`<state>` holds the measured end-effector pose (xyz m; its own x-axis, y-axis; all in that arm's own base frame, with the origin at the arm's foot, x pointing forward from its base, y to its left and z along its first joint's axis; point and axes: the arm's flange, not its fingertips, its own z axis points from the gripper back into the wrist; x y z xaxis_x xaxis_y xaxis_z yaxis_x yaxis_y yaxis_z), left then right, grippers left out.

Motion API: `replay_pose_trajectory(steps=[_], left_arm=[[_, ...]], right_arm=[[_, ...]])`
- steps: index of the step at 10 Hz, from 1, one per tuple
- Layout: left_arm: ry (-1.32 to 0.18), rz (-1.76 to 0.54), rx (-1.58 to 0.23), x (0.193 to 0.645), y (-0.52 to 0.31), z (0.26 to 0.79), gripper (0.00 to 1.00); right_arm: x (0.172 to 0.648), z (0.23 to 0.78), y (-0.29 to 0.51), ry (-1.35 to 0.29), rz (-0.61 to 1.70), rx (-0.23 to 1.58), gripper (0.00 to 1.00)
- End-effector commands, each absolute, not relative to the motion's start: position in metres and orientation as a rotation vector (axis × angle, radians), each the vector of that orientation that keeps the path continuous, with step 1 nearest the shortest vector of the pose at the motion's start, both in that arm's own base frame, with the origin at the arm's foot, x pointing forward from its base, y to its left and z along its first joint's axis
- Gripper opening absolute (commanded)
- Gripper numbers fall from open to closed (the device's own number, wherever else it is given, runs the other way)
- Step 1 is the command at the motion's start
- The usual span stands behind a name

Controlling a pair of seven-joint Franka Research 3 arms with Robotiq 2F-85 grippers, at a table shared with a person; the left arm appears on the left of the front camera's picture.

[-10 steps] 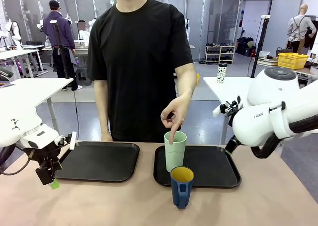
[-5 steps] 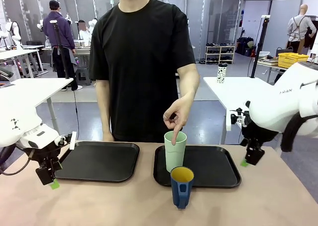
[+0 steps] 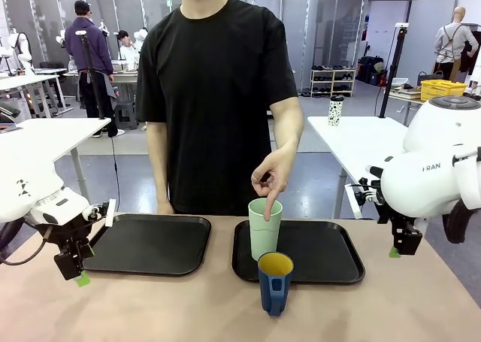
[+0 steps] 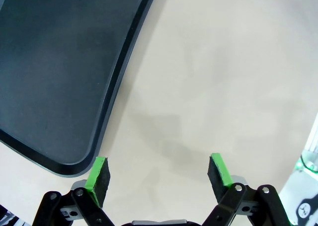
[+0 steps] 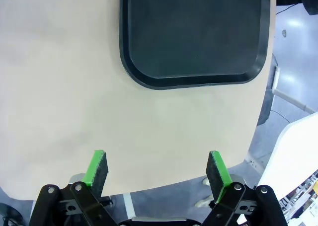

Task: Sort and store the cups by type.
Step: Pick up the Handle plastic cup and place it into the empty Flat Tray.

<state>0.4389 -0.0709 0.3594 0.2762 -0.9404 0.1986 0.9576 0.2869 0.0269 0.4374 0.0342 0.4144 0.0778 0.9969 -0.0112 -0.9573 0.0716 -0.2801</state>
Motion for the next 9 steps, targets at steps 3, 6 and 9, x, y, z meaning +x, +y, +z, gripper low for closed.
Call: replay_pose_trajectory(steps=[3, 6, 9], left_arm=[[-0.205, -1.293, -0.115, 0.439, -0.068, 0.359, 1.0], [-0.205, -1.293, -0.115, 0.439, -0.068, 0.359, 1.0], [-0.205, -1.293, -0.115, 0.439, -0.068, 0.359, 1.0]], right_arm=[[0.438, 0.414, 0.032, -0.215, 1.468, -0.219, 1.0], [0.431, 0.409, 0.038, -0.207, 1.522, -0.235, 1.0], [0.385, 0.39, 0.051, -0.101, 1.562, -0.225, 1.0]])
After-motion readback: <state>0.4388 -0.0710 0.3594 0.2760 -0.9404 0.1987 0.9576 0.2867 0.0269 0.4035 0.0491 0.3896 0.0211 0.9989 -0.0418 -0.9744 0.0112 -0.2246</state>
